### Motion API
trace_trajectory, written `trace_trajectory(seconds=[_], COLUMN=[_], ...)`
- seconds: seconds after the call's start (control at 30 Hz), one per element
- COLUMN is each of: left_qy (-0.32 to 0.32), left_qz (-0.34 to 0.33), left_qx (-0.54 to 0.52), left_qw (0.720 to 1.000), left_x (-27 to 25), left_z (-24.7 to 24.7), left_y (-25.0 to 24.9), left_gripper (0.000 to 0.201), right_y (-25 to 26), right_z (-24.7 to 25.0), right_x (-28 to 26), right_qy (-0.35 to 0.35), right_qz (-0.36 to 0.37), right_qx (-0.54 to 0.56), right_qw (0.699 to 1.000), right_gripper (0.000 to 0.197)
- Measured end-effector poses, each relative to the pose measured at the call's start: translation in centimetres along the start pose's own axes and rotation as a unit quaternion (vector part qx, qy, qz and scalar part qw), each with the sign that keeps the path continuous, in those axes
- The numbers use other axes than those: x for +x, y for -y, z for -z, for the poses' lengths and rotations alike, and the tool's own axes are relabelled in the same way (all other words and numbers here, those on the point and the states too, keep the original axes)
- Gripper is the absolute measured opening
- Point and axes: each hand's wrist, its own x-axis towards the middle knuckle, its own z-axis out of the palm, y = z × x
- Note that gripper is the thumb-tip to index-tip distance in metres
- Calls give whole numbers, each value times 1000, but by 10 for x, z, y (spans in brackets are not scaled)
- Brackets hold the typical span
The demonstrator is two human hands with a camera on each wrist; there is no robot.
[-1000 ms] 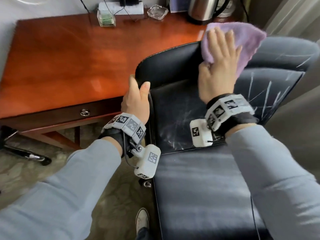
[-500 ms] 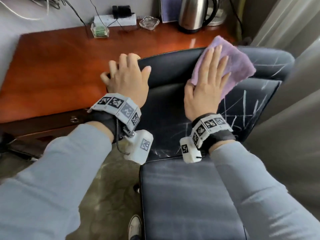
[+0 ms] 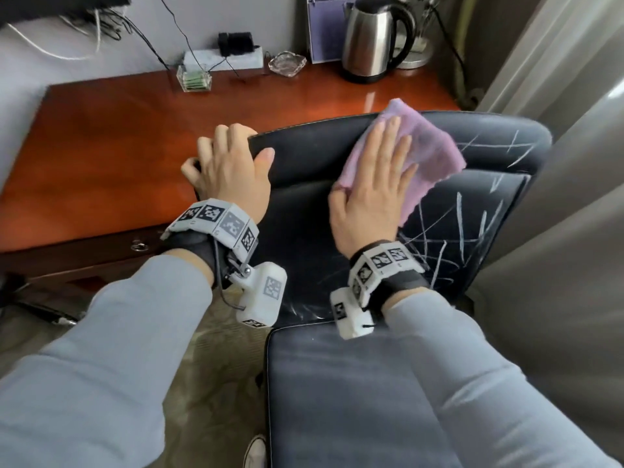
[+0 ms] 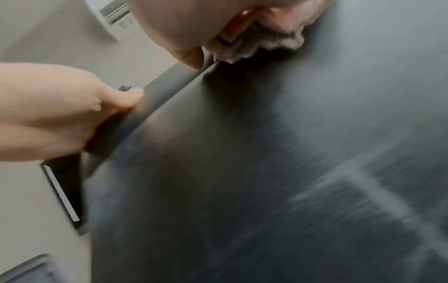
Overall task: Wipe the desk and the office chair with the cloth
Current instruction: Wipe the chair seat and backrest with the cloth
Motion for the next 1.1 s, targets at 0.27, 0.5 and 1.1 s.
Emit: trace_trajectory(seconds=[0.27, 0.5, 1.1], left_qy=[-8, -18, 35], left_qz=[-5, -7, -3], left_qx=[-11, -3, 1], left_qw=[1000, 1000, 999], left_x=[-2, 1, 2], left_z=[-1, -7, 4], left_y=[2, -3, -1], left_gripper=[28, 27, 30], right_y=[-18, -13, 11], right_z=[-2, 1, 3], right_x=[-4, 7, -1], right_qy=[31, -26, 60], right_qz=[153, 30, 193], right_qx=[-31, 16, 99], right_qw=[987, 999, 974], right_gripper=[85, 84, 77])
